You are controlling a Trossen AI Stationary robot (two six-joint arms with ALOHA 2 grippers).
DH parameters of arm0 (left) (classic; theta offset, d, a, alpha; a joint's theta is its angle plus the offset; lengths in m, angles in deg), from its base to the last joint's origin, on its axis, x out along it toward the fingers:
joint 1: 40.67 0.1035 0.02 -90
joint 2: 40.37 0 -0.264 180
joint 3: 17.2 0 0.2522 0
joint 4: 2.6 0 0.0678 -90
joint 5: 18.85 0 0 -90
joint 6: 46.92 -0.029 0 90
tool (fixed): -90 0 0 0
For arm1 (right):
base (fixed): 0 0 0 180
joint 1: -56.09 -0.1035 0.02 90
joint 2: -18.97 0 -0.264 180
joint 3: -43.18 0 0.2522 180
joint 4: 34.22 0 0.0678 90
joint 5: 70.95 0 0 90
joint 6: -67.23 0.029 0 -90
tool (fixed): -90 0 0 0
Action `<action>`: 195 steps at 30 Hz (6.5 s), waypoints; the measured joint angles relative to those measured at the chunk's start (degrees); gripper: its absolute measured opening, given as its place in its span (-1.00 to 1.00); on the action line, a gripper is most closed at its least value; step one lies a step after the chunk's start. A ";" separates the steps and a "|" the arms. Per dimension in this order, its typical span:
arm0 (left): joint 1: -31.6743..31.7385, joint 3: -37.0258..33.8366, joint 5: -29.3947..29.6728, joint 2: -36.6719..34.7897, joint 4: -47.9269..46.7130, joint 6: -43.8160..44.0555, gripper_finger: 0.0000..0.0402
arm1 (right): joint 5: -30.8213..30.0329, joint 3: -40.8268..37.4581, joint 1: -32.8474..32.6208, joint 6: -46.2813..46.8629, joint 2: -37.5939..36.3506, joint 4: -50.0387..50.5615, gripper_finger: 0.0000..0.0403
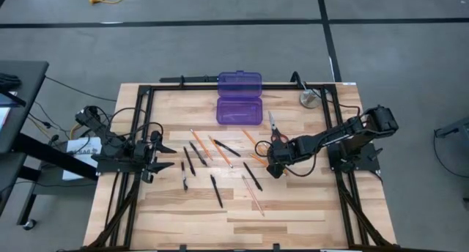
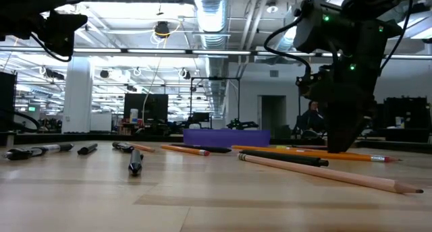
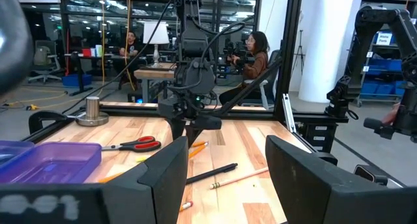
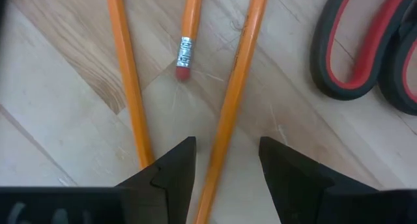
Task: Pick & place school supplies into a supply box
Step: Put the yellow pencil into the violet supply box
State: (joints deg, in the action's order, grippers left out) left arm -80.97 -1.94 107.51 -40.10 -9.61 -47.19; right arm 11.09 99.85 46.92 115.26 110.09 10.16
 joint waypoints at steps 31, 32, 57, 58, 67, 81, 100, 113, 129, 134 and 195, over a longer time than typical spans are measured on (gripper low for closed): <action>0.00 0.00 0.01 0.00 -1.31 0.00 -0.03 | -0.92 -0.17 -0.07 2.01 0.02 -0.72 -0.90; 0.00 0.00 0.02 0.00 -1.31 0.00 -0.03 | -0.92 -0.17 -0.08 2.49 0.00 -0.72 -0.94; -0.01 0.00 0.02 0.00 -1.29 0.02 -0.03 | -0.46 5.76 -0.17 4.06 -0.28 5.93 -0.99; -0.01 0.00 0.01 0.00 -1.31 0.02 -0.03 | -0.88 6.27 -0.17 4.07 -0.28 7.23 -0.99; 0.00 0.00 0.02 0.00 -1.30 0.02 -0.03 | -4.00 11.94 0.99 1.95 -0.39 15.40 -0.99; 0.00 0.00 0.00 -0.02 -1.31 0.04 -0.03 | 0.36 13.12 1.55 -5.16 0.11 18.04 -0.93; -0.02 0.00 -1.12 -0.02 -1.31 0.07 -0.03 | -0.16 13.03 4.62 -10.79 3.54 20.54 -0.39; 0.00 0.00 -1.29 -0.02 -1.31 0.42 -0.03 | -1.01 13.30 6.76 -14.98 11.04 19.66 -0.39; 0.00 0.00 -1.49 -0.02 -1.31 0.46 -0.03 | 4.10 13.53 10.72 -18.09 13.63 18.87 -0.76; -0.01 0.00 -1.53 -0.02 -1.34 0.48 -0.03 | 4.46 12.87 11.22 -16.06 11.52 18.21 -0.96; 0.00 -0.02 -1.48 -0.01 -3.20 0.50 -0.03 | 7.83 86.92 33.98 -57.70 50.00 47.30 -0.97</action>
State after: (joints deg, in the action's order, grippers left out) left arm -80.97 -1.96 106.03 -40.11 -12.82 -46.69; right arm 18.92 186.77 80.91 57.56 160.09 57.45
